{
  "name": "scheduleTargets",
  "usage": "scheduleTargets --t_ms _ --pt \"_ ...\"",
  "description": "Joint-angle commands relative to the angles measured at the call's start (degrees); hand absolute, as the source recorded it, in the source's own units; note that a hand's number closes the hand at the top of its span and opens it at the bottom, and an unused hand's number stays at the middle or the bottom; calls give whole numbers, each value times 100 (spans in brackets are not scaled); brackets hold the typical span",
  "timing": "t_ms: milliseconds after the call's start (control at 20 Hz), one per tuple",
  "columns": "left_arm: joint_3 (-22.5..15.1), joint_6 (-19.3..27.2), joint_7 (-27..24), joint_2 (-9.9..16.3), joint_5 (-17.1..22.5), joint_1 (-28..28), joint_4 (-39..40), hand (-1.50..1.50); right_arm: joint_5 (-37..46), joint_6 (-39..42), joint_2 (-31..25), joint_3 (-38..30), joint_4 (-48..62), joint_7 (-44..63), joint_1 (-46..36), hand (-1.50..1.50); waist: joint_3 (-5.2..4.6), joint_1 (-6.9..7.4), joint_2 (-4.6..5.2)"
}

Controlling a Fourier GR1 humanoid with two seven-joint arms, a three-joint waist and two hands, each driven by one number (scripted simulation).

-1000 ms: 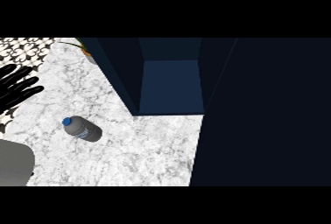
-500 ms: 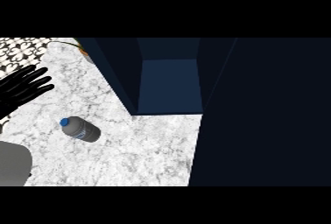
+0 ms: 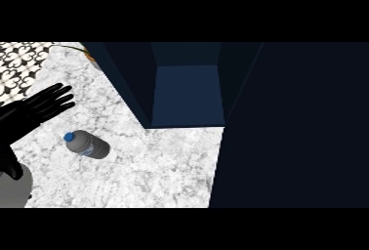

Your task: Pick up the bottled water, place it into the cabinet and close the cabinet

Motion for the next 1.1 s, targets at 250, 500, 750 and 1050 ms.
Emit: scheduleTargets --t_ms 250,500,750,1050 --pt "-125 -67 -1758 -417 -2117 -146 1361 -150 539 -196 -162 201 -338 96 71 -150 -39 -90 39" --pt "-271 -155 -2635 -323 -2674 -261 1976 -150 700 -301 -192 321 -450 331 -196 -150 -49 -103 40" --pt "-292 -90 -3313 -234 -2984 -446 2645 -150 539 -412 -235 259 -316 134 -160 -150 -50 -148 61" --pt "-610 369 -4095 -548 -3472 -439 3032 -150 275 -334 -470 132 -290 -52 -143 -150 -51 -158 77"
